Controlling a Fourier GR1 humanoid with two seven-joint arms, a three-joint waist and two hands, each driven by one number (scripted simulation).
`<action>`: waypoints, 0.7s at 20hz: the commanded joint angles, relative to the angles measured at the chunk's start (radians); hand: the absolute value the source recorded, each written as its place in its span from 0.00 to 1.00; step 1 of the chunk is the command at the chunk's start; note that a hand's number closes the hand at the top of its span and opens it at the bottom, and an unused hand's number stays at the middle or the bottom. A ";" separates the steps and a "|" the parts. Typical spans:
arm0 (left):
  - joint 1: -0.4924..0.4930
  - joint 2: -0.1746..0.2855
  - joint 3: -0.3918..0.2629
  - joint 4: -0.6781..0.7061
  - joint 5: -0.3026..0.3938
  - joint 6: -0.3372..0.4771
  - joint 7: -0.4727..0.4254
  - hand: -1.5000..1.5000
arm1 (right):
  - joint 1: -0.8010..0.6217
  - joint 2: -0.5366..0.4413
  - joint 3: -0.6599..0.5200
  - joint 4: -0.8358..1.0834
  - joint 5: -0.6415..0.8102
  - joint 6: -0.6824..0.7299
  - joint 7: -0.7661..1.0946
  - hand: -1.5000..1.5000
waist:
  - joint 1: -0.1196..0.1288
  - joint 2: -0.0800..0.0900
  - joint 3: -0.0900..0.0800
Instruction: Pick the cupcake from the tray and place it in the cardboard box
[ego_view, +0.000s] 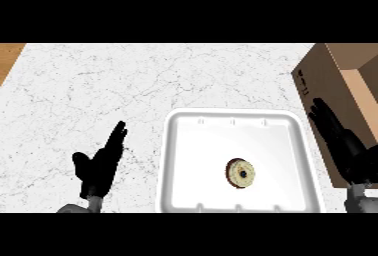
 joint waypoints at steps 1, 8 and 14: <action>-0.023 0.039 -0.008 -0.038 -0.050 0.009 0.020 0.50 | -0.023 -0.015 0.019 -0.039 -0.020 0.062 0.007 0.00 | -0.001 -0.062 -0.002; -0.205 0.236 -0.018 -0.121 -0.189 -0.115 -0.086 0.50 | -0.323 -0.273 -0.006 -0.175 -0.024 0.324 -0.103 0.00 | 0.009 -0.064 -0.002; -0.250 0.269 0.024 -0.165 -0.177 -0.154 -0.047 0.50 | -0.313 -0.276 0.044 -0.106 0.127 0.418 -0.482 0.00 | 0.018 -0.058 0.000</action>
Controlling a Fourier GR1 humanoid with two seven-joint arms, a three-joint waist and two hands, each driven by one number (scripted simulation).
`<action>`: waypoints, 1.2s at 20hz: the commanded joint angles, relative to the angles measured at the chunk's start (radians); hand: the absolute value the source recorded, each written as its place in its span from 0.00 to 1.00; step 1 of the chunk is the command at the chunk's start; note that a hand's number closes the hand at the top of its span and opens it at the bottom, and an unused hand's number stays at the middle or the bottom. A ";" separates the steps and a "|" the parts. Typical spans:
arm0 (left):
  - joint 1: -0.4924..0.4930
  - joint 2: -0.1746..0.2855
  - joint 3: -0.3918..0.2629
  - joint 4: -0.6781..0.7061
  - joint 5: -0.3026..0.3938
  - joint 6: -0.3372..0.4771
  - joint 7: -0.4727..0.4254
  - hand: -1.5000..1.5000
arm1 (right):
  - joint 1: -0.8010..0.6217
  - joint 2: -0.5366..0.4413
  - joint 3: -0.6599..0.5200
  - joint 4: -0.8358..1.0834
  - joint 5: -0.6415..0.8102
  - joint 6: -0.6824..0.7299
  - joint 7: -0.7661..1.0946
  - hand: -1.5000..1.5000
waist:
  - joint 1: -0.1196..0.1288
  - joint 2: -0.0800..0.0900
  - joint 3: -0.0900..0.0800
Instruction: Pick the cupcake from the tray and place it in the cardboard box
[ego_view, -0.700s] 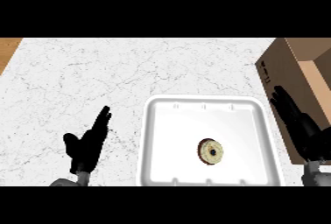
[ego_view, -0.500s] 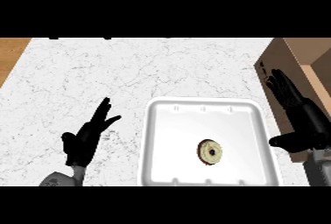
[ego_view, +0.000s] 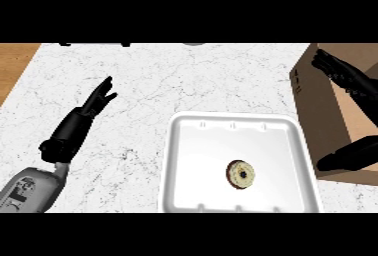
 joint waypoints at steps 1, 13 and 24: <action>-0.015 0.037 0.036 0.013 0.002 -0.048 -0.044 0.50 | -0.012 -0.057 0.034 0.040 0.156 0.060 -0.257 0.00 | 0.003 0.006 0.000; 0.038 0.010 0.044 -0.021 -0.022 -0.046 -0.025 0.50 | -0.037 -0.205 0.274 -0.241 0.539 0.093 -0.157 0.00 | -0.019 -0.009 -0.003; 0.022 0.007 0.099 -0.014 -0.041 -0.107 -0.021 0.50 | -0.035 -0.123 0.460 -0.525 0.730 0.289 0.220 0.00 | -0.018 -0.005 -0.003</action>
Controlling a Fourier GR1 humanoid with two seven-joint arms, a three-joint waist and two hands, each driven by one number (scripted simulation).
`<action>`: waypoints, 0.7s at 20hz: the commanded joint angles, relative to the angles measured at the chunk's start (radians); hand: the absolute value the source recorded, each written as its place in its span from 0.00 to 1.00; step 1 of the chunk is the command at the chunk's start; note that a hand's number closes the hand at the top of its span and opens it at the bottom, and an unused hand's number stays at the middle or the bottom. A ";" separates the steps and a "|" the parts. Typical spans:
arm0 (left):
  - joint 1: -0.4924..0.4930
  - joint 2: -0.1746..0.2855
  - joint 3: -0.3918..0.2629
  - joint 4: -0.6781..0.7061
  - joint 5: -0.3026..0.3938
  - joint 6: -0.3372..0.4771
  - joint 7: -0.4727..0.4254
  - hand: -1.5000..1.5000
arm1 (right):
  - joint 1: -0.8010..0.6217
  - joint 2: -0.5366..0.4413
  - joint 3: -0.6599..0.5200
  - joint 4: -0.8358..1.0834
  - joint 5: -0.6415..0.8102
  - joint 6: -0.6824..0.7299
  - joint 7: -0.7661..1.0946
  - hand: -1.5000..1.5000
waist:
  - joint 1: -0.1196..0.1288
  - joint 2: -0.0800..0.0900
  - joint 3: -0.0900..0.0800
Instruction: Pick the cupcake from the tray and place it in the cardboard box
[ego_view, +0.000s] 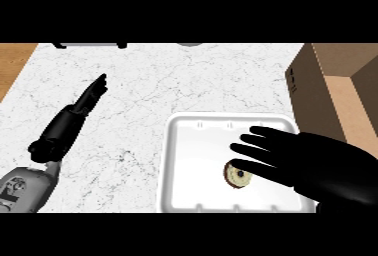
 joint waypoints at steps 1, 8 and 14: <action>0.043 -0.011 0.011 -0.049 -0.020 -0.001 0.010 0.50 | 0.032 0.025 0.029 -0.121 0.034 0.113 0.154 0.00 | 0.001 -0.001 0.000; 0.023 -0.025 0.088 0.018 -0.035 -0.091 -0.032 0.50 | 0.100 0.166 0.150 -0.099 0.191 0.129 0.235 0.00 | 0.004 0.003 0.001; 0.008 -0.043 0.119 -0.001 -0.055 -0.116 0.017 0.50 | 0.178 0.153 0.214 -0.077 0.365 0.030 0.202 0.00 | 0.003 0.003 0.001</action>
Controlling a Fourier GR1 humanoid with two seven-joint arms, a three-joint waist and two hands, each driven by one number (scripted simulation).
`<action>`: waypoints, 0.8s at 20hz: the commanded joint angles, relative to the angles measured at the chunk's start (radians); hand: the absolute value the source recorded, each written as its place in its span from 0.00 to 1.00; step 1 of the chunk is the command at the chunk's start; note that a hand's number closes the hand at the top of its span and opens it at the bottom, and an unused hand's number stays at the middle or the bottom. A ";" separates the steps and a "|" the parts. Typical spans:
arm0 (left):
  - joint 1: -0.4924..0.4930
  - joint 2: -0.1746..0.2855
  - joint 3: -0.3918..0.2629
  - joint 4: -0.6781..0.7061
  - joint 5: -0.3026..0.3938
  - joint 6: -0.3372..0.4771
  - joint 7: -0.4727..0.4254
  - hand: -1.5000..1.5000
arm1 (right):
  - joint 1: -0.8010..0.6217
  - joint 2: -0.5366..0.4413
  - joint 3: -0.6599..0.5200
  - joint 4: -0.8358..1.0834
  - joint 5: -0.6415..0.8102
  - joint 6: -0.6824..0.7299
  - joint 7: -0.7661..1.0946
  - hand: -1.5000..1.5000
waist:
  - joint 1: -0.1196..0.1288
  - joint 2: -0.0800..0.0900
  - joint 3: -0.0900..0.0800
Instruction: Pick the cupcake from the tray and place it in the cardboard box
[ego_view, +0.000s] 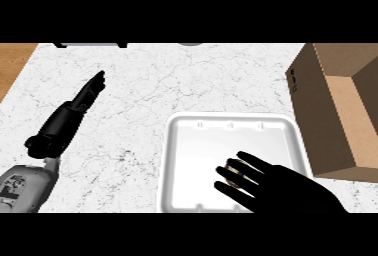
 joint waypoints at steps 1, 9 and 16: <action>0.007 -0.013 0.037 -0.010 -0.004 -0.038 0.012 0.50 | 0.054 0.009 0.037 -0.062 0.101 -0.001 0.021 0.00 | -0.001 -0.001 0.000; 0.039 -0.094 0.026 -0.048 -0.088 -0.018 0.030 0.50 | 0.006 0.073 0.018 0.182 0.209 -0.136 -0.111 0.00 | 0.004 0.001 0.000; 0.028 -0.090 0.084 -0.048 -0.106 -0.081 0.016 0.50 | 0.049 0.147 0.085 0.195 0.350 -0.134 -0.056 0.00 | 0.001 0.000 0.000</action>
